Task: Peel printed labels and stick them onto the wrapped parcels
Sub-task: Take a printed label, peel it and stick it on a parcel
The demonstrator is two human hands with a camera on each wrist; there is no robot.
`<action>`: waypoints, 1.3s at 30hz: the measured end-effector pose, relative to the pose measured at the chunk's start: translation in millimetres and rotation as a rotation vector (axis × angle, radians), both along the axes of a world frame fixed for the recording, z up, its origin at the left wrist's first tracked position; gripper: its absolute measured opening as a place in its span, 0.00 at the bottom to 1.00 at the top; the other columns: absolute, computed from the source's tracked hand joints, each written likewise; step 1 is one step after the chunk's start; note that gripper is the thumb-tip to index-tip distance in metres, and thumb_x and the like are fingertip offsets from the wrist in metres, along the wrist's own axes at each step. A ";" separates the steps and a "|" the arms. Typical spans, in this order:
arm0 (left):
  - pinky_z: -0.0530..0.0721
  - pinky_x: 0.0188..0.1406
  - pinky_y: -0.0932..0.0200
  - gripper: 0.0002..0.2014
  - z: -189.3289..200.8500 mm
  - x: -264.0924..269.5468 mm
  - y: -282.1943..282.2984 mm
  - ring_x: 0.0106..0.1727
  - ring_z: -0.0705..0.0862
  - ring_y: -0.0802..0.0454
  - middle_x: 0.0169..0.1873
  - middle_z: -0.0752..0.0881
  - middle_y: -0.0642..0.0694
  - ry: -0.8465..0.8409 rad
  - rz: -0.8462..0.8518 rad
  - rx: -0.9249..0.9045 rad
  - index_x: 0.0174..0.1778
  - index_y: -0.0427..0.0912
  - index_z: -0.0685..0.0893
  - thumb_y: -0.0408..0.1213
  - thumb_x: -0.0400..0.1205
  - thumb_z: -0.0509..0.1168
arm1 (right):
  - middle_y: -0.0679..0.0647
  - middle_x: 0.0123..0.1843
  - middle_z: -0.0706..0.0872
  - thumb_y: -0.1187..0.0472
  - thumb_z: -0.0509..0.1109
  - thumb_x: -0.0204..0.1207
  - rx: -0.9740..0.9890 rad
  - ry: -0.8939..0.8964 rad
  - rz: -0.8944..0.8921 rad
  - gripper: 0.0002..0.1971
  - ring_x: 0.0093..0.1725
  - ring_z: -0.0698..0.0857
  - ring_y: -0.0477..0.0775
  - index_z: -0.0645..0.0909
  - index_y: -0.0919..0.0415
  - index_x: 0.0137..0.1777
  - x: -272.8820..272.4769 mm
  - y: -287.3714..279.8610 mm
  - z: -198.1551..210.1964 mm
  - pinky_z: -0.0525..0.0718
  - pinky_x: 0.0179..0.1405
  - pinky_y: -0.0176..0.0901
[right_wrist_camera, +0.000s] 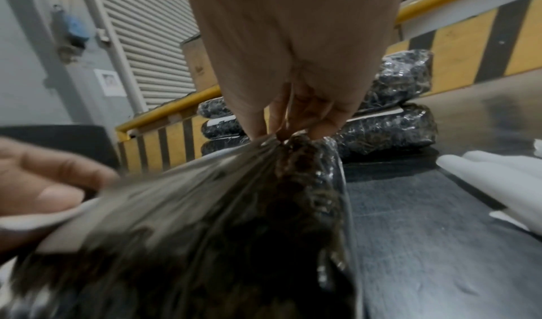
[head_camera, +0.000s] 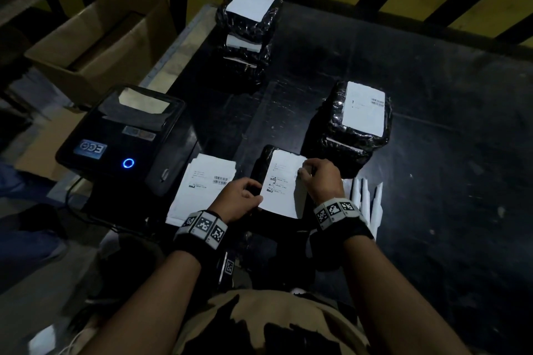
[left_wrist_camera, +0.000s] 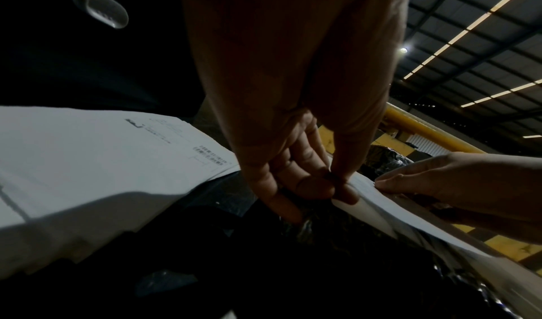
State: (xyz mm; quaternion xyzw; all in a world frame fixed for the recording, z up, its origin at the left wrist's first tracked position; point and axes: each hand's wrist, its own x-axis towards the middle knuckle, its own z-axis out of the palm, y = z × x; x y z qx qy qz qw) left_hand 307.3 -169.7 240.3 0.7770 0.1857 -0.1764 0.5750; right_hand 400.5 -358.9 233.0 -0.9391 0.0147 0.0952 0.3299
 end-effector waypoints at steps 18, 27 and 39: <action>0.82 0.41 0.59 0.11 -2.0 -1.1 -3.4 0.35 0.86 0.50 0.36 0.88 0.43 -0.007 0.005 0.080 0.52 0.44 0.80 0.33 0.76 0.72 | 0.51 0.84 0.63 0.46 0.55 0.85 -0.261 -0.148 0.255 0.22 0.83 0.60 0.53 0.70 0.46 0.77 -71.2 21.4 -14.4 0.55 0.81 0.59; 0.79 0.37 0.62 0.12 -5.7 4.9 -4.6 0.31 0.83 0.52 0.27 0.83 0.51 0.008 -0.002 0.211 0.39 0.47 0.76 0.36 0.73 0.75 | 0.40 0.87 0.40 0.42 0.38 0.86 -0.358 0.027 0.190 0.28 0.85 0.36 0.44 0.43 0.44 0.85 -82.1 3.1 -33.0 0.34 0.81 0.70; 0.76 0.68 0.46 0.30 -9.3 0.7 6.4 0.72 0.72 0.46 0.71 0.71 0.46 -0.107 -0.318 0.519 0.77 0.63 0.67 0.50 0.79 0.68 | 0.50 0.86 0.57 0.52 0.54 0.86 -0.303 -0.143 0.238 0.25 0.86 0.52 0.51 0.61 0.52 0.82 -60.1 29.6 -7.4 0.42 0.82 0.65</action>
